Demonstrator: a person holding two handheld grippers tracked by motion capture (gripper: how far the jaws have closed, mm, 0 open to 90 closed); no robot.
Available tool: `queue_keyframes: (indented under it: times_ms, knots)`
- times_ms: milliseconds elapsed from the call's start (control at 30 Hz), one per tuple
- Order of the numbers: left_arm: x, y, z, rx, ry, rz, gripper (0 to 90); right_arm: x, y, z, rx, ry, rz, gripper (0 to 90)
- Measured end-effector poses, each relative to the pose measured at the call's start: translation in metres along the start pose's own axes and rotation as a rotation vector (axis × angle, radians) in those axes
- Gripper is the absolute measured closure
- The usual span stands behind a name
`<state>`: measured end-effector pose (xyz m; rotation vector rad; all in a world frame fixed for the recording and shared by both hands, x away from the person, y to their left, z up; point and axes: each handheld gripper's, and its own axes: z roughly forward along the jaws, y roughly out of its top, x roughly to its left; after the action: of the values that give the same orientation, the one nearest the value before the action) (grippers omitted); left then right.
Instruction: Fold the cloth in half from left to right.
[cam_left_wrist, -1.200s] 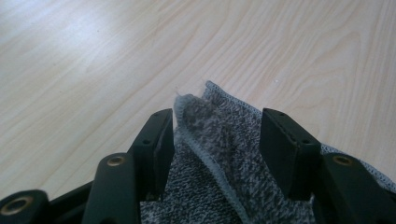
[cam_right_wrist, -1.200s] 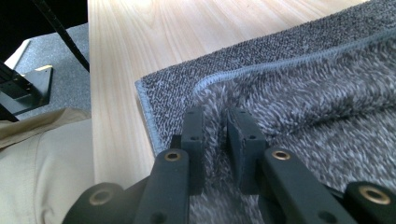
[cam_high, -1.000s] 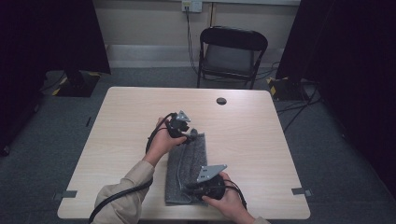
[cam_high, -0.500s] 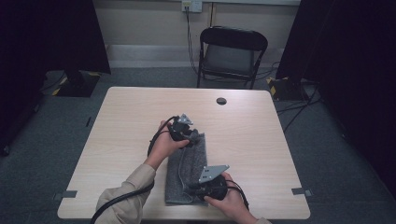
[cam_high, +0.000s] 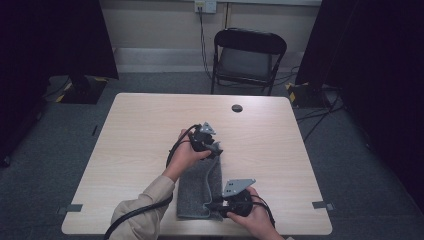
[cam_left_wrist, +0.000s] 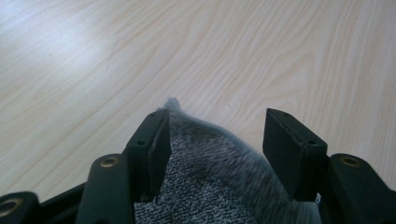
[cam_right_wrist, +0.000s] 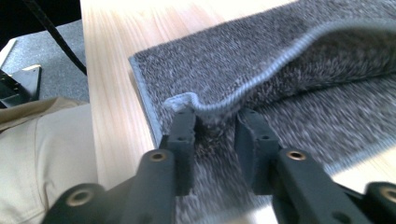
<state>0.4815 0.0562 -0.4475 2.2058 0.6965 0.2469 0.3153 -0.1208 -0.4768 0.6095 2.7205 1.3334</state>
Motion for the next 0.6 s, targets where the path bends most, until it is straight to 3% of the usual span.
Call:
queue_keyframes:
  times_ms: [267,467,600]
  knots:
    - [0.004,-0.008,-0.02,0.003,0.036,0.017,38.2,-0.007,-0.001,-0.017,-0.008,-0.048,0.003,57.3]
    - [0.008,-0.021,-0.034,-0.002,0.055,0.006,36.5,-0.011,0.0,-0.025,-0.018,-0.071,0.017,46.3]
    - [0.01,-0.03,-0.04,-0.002,0.06,0.001,35.1,-0.014,-0.001,-0.026,-0.01,-0.084,0.026,43.7]
